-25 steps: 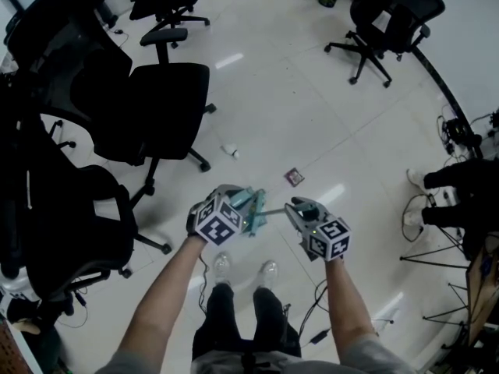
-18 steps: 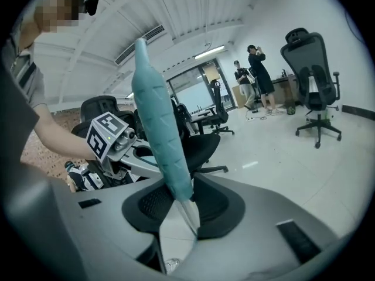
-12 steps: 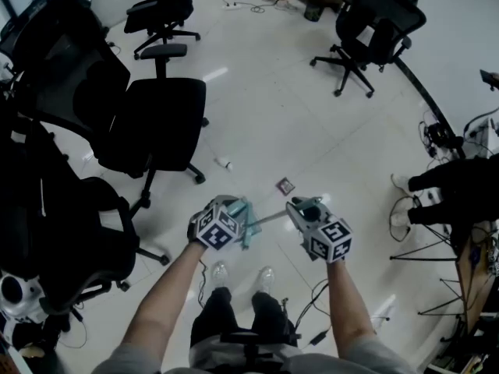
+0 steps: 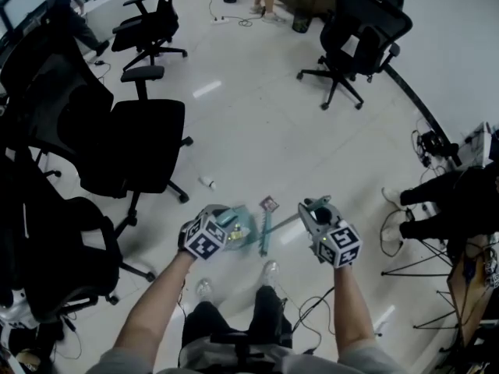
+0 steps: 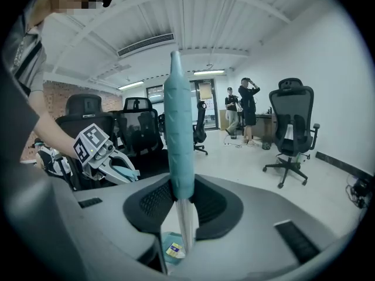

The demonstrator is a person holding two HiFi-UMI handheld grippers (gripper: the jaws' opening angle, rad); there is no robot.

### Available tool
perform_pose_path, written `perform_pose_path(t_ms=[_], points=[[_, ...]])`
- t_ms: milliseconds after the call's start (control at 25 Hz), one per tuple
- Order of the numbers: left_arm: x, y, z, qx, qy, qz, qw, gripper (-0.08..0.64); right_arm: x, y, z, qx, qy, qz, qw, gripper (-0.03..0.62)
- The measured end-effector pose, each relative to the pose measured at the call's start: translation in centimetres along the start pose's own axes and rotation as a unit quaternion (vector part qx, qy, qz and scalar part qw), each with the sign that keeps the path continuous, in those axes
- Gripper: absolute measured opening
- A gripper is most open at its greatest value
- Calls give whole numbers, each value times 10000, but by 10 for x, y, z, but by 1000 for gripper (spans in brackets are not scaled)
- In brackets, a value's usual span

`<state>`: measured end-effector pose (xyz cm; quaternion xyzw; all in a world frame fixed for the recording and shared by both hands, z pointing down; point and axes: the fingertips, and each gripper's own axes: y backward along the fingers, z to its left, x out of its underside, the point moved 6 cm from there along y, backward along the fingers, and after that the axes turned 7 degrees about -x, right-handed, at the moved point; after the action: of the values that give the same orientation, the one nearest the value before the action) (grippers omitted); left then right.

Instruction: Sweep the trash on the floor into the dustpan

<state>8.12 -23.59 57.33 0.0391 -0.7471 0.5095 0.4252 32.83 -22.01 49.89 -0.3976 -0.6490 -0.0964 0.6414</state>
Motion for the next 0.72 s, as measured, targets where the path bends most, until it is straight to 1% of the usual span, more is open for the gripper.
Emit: perform_pose_path(t_ms=[120, 200, 320, 400, 480, 600, 720], points=[[-27, -20, -4, -163, 114, 106, 9997, 107, -3, 9, -56, -34, 85, -37, 10000, 83], [-45, -34, -4, -249, 145, 171, 9994, 106, -7, 10, -89, -52, 109, 23, 9999, 83], [-58, -60, 0, -316, 223, 269, 9989, 106, -6, -2, -127, -95, 190, 93, 9997, 83], [-63, -77, 1, -325, 318, 341, 9984, 107, 3, -17, -148, -157, 235, 173, 9995, 83], [-69, -90, 4, -319, 351, 388, 9981, 107, 14, -38, -163, -248, 261, 368, 9987, 83], [-78, -99, 9, -318, 430, 444, 9976, 107, 37, -66, -164, -508, 343, 716, 9956, 84], [-89, -107, 13, -293, 436, 457, 9976, 107, 52, -86, -161, -973, 287, 678, 9925, 84]])
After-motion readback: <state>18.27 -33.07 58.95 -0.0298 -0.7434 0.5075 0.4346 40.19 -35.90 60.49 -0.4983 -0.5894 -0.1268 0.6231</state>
